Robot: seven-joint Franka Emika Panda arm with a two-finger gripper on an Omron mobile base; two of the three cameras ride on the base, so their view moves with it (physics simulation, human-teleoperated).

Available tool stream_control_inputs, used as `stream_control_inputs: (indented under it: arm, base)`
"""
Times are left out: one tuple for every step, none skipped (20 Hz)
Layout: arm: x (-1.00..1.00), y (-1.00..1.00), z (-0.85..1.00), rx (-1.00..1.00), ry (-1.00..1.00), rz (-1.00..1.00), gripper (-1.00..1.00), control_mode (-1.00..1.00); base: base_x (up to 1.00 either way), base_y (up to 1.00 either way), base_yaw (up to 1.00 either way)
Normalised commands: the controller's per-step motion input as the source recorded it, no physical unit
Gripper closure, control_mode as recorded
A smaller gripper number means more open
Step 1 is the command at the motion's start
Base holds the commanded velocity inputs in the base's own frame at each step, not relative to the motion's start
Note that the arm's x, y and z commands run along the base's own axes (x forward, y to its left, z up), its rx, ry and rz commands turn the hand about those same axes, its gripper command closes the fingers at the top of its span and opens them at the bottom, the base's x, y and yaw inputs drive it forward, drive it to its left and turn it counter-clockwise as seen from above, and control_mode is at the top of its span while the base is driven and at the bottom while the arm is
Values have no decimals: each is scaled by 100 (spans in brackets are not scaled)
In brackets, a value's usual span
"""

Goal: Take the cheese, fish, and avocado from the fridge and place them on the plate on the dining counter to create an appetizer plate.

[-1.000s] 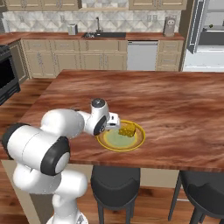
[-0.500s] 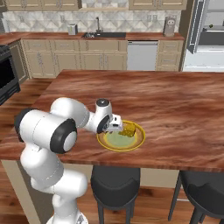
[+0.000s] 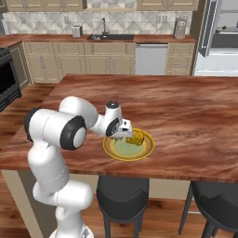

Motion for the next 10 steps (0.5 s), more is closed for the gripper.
stream_control_inputs:
  arm:
    - [-11,0,9,0,0,0,-100,-100]
    - [-19,0,23,0,0,0,-100,-100]
    - [-29,0,37,0,-3,0,-100,-100]
    - [-31,0,46,0,-5,0,-100,-100]
    - [-33,0,57,0,-9,0,-100,-100]
    - [-35,0,72,0,-12,0,-100,-100]
    - [-42,0,96,0,-17,0,-100,-100]
    - [-56,0,100,0,-22,0,-100,-100]
    - [-59,4,100,0,-23,0,-100,-100]
    - [-68,23,100,0,-21,0,-100,-100]
  base:
    - [0,0,0]
    - [0,0,0]
    - [0,0,0]
    - [0,0,0]
    - [0,0,0]
    - [0,0,0]
    - [0,0,0]
    - [0,0,0]
    - [0,0,0]
    - [0,0,0]
